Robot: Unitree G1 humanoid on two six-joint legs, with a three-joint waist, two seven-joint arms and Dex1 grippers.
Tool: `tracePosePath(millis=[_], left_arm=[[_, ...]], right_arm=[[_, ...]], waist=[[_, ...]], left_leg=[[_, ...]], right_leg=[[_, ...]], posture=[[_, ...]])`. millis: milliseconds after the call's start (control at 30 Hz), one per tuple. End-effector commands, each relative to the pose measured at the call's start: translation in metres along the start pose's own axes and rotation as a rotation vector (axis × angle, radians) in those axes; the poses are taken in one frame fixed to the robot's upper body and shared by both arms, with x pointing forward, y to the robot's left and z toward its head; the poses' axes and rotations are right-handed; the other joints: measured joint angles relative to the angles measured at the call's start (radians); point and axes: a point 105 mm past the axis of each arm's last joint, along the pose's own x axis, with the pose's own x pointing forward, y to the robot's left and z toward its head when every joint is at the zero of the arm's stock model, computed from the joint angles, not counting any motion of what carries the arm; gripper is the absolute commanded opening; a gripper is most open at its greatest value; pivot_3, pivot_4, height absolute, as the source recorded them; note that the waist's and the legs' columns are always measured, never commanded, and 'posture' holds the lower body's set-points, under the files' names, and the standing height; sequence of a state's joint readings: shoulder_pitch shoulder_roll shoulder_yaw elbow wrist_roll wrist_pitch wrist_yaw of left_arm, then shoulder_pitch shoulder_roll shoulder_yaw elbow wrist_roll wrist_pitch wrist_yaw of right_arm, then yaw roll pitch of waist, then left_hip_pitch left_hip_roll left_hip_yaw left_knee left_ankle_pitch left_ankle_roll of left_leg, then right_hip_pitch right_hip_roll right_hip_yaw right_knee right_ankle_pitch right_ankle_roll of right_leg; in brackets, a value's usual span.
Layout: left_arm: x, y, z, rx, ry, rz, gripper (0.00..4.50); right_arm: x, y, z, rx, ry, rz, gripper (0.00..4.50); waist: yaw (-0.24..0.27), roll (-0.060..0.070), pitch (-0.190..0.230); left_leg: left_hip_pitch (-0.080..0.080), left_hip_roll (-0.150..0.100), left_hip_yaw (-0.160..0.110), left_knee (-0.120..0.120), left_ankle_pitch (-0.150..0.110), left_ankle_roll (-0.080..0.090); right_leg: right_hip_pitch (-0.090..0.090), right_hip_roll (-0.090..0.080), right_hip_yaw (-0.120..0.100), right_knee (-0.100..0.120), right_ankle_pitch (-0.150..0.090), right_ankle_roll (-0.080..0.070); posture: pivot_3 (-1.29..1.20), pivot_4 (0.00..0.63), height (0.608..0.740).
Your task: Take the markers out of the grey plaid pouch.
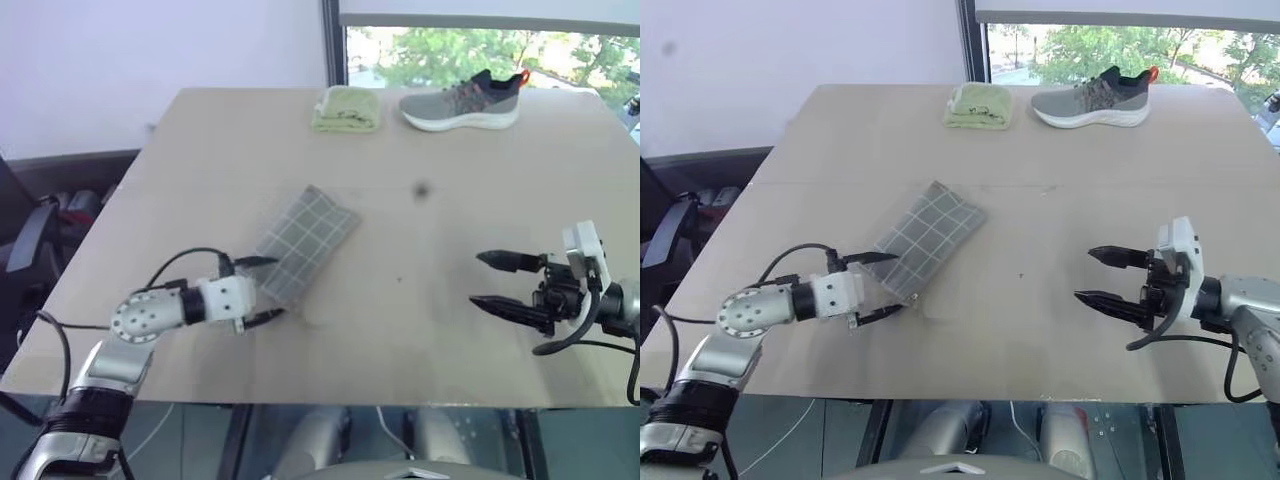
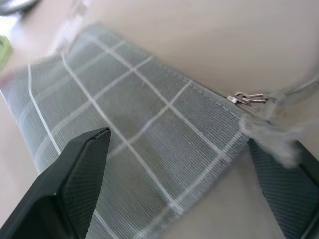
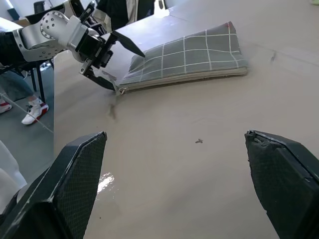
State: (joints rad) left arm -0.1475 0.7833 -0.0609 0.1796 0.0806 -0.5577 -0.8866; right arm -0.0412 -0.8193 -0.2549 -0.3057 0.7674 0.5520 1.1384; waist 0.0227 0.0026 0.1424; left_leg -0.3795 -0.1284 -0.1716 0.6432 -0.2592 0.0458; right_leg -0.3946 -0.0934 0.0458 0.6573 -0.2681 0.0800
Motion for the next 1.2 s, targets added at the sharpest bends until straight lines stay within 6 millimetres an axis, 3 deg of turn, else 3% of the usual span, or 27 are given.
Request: tracePosePath(millis=[33,267,567,700,1000,1100,1200], left_arm=[[-0.003,-0.013,-0.014,0.087,0.09,-0.043,3.26],[-0.02,-0.013,-0.02,0.226,0.164,-0.062,3.26],[-0.038,-0.007,-0.03,0.215,0.269,0.021,3.26],[-0.03,-0.008,-0.034,0.208,0.28,0.036,3.26],[0.007,-0.002,-0.029,0.264,0.231,0.103,3.26],[0.011,0.002,-0.03,0.3,0.237,0.125,2.36],[0.015,0.008,-0.036,0.362,0.279,0.158,0.9]], right_arm=[[-0.003,0.003,0.011,-0.052,-0.025,-0.005,4.5],[0.0,0.002,0.009,-0.05,-0.031,-0.008,4.5],[0.002,0.001,0.008,-0.048,-0.028,-0.002,4.5],[0.004,0.0,0.008,-0.051,-0.028,0.0,4.5],[0.005,-0.001,0.009,-0.059,-0.03,-0.009,4.5],[0.005,0.0,0.009,-0.059,-0.032,-0.011,4.5],[0.005,0.001,0.009,-0.058,-0.033,-0.013,4.5]], waist=[[0.0,0.0,0.0],[-0.013,0.001,-0.001],[-0.012,0.002,-0.001],[-0.009,0.002,-0.001],[0.016,0.004,-0.003],[0.018,0.004,-0.003],[0.02,0.004,-0.004]], left_leg=[[0.0,0.0,0.0,0.0,0.0,0.0],[0.0,0.001,0.0,0.0,0.0,0.0],[0.0,0.002,0.001,-0.001,0.0,0.0],[0.0,0.002,0.001,-0.001,0.0,0.0],[0.001,0.002,0.0,0.0,0.0,0.0],[0.001,0.002,0.0,0.0,0.0,0.0],[0.001,0.002,0.0,0.0,0.0,0.0]], right_leg=[[0.0,0.0,0.0,0.001,0.0,0.0],[-0.001,0.001,0.001,0.001,0.0,0.0],[-0.001,0.003,0.002,0.001,0.0,0.0],[-0.001,0.003,0.001,0.001,0.0,0.0],[-0.001,0.002,0.0,0.002,0.0,0.0],[-0.001,0.002,0.0,0.002,0.0,0.0],[-0.001,0.002,0.0,0.002,0.0,0.0]], posture=[[0.0,0.15,0.74],[0.0,0.15,0.74],[0.0,0.15,0.74],[0.0,0.15,0.74],[0.0,0.15,0.74],[0.0,0.15,0.74],[0.0,0.15,0.74]])
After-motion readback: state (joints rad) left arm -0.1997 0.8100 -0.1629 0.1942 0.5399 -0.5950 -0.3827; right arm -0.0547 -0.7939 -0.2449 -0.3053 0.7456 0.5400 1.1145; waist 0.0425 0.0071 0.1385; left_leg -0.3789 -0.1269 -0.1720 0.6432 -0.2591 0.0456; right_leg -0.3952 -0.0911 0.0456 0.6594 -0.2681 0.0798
